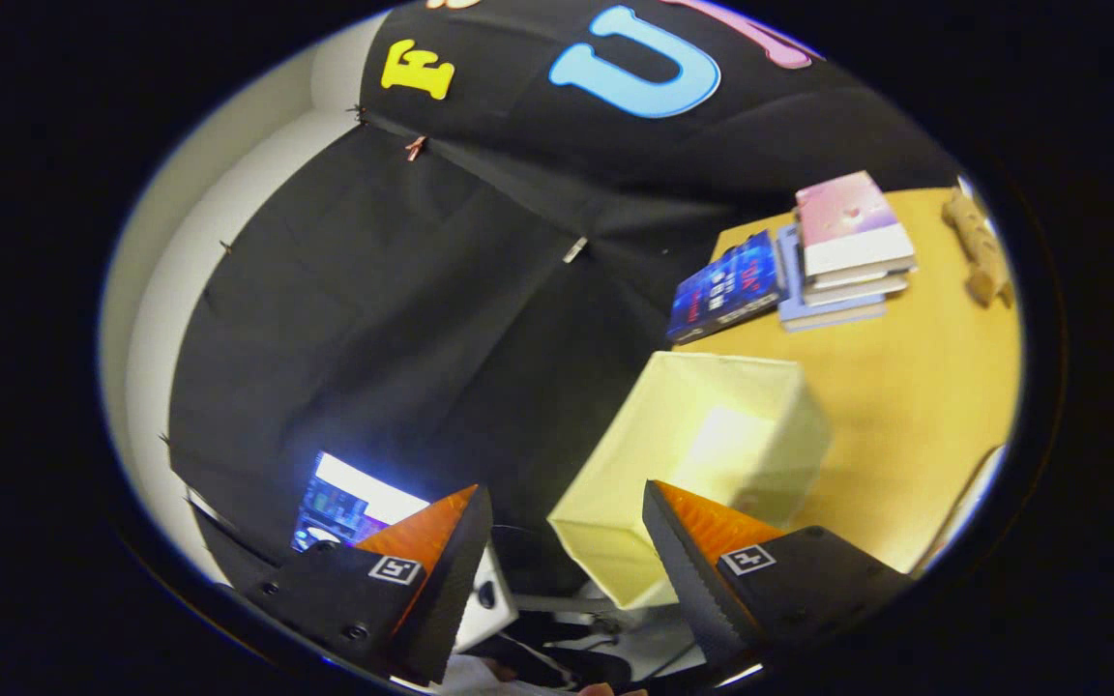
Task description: Open the storage box then place both shoes into the box .Put the left shoe in first, then the right shoe, with the right side of both shoes facing outward in a uniform manner.
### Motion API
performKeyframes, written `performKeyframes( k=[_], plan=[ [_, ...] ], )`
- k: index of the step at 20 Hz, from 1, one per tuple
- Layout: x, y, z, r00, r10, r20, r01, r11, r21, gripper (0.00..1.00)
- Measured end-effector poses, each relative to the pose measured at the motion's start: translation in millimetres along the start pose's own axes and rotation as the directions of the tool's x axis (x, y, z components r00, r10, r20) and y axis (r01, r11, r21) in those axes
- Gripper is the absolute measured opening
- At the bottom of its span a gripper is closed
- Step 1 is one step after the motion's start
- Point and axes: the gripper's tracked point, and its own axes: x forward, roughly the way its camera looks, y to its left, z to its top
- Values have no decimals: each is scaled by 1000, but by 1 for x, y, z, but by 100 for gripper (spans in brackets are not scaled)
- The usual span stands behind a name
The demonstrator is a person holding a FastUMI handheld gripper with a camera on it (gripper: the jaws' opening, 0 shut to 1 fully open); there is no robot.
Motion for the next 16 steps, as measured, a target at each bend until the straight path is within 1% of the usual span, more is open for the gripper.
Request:
performKeyframes(
  k=[3,5,7,9,10,12,14,16],
  plan=[
    [-58,-40,1,989,-140,46,140,990,-9,97],
    [-98,-74,3,968,-240,76,240,971,7,97],
    [-131,-115,2,930,-355,94,354,935,27,97],
    [-158,-156,-10,883,-465,64,462,885,55,98],
    [-168,-175,-15,861,-506,48,503,862,63,97],
    [-181,-208,-25,822,-569,17,567,821,71,97],
    [-184,-235,-42,793,-607,-44,609,790,72,96],
    [-183,-262,-60,765,-635,-108,643,762,76,89]
  ],
)
